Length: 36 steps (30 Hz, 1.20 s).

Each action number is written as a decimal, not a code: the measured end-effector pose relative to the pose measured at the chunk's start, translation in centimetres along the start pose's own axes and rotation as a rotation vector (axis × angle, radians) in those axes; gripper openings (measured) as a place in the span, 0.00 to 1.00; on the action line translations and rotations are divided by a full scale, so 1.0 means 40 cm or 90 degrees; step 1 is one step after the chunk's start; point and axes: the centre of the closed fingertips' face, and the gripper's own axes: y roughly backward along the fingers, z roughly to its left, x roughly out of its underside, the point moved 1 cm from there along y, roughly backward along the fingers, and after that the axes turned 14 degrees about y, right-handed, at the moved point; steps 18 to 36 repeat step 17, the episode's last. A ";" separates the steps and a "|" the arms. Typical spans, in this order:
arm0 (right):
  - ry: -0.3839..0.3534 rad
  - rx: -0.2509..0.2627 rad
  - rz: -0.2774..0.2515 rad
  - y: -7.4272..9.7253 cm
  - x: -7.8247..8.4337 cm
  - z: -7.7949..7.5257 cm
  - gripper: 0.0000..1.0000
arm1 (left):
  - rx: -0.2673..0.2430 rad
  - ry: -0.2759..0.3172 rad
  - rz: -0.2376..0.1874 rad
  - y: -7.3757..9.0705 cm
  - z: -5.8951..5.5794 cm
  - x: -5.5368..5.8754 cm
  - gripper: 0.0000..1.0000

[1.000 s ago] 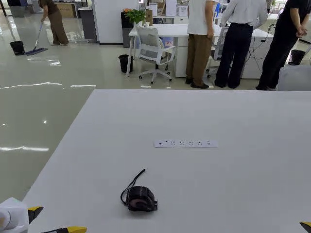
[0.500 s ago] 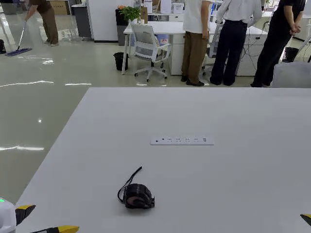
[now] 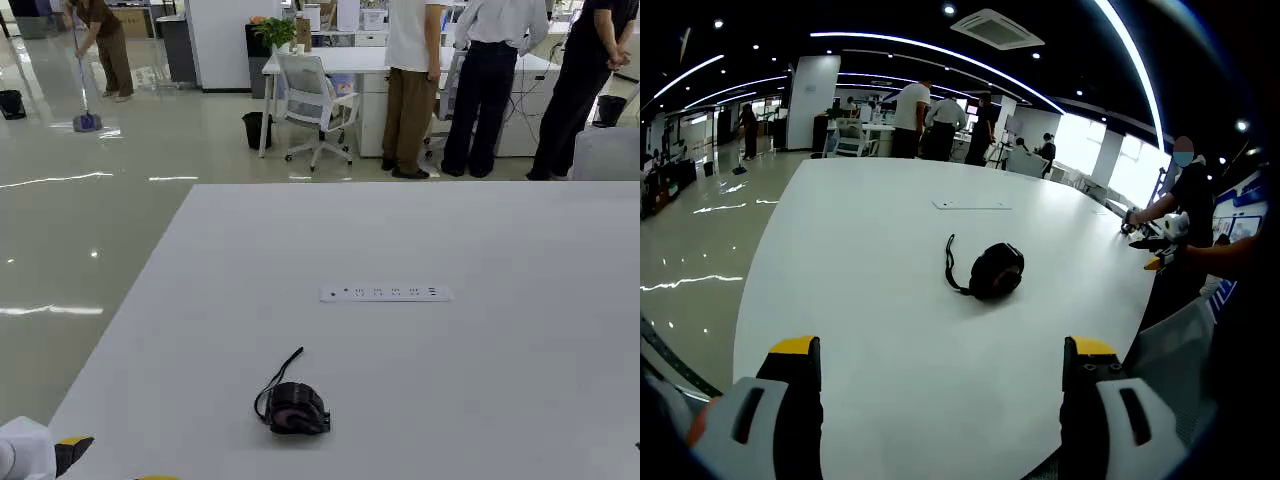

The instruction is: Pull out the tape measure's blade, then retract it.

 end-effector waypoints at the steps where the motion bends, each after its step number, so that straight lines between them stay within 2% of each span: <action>1: -0.001 -0.003 0.001 -0.002 0.002 0.002 0.99 | 0.002 -0.001 0.000 -0.002 0.004 -0.004 0.99; 7: 0.000 -0.006 0.000 -0.010 0.002 0.008 0.98 | 0.026 -0.003 0.004 -0.010 -0.005 -0.014 0.99; 14: -0.002 -0.009 0.001 -0.011 0.009 0.012 0.99 | 0.015 -0.015 -0.004 -0.016 0.021 -0.024 0.99; 36: -0.005 -0.008 0.000 -0.009 0.012 0.009 0.99 | 0.018 -0.011 -0.006 -0.016 0.020 -0.026 0.99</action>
